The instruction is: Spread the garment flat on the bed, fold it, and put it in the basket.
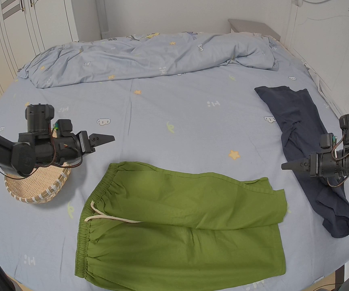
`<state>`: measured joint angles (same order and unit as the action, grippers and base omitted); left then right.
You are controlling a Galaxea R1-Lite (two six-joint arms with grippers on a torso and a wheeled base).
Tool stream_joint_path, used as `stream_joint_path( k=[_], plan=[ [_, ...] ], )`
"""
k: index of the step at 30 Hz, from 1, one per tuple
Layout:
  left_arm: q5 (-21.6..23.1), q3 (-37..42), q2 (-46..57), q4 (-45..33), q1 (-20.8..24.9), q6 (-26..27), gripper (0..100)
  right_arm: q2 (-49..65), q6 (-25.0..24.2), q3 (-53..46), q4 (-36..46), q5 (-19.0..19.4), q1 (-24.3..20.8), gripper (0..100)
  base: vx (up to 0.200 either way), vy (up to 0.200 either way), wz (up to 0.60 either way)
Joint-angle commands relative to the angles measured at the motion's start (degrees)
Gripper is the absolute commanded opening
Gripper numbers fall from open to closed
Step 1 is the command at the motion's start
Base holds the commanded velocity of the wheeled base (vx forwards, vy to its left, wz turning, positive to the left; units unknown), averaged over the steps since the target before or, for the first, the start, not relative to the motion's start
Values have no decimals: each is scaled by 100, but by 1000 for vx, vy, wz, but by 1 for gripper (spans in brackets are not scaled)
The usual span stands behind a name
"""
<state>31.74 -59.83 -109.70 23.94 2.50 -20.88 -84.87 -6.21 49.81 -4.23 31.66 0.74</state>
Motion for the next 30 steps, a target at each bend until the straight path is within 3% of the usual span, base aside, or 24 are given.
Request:
stream_joint_path(
  k=[1, 23, 24, 30],
  plan=[
    [-10, -512, -1053, -83, 110, -30, 100, -302, -4, 55, -60, -2, -22, 100, 0, 0, 0],
    [-19, -538, -1413, -83, 251, -30, 100, -522, -4, 117, -69, -2, -13, 100, 0, 0, 0],
    [-19, -530, -1413, -83, 251, -30, 0, -522, -4, 108, -69, -2, -13, 100, 0, 0, 0],
    [-37, -521, -1413, -83, 251, -21, 0, -513, -4, 99, -69, -2, -13, 100, 0, 0, 0]
  ],
)
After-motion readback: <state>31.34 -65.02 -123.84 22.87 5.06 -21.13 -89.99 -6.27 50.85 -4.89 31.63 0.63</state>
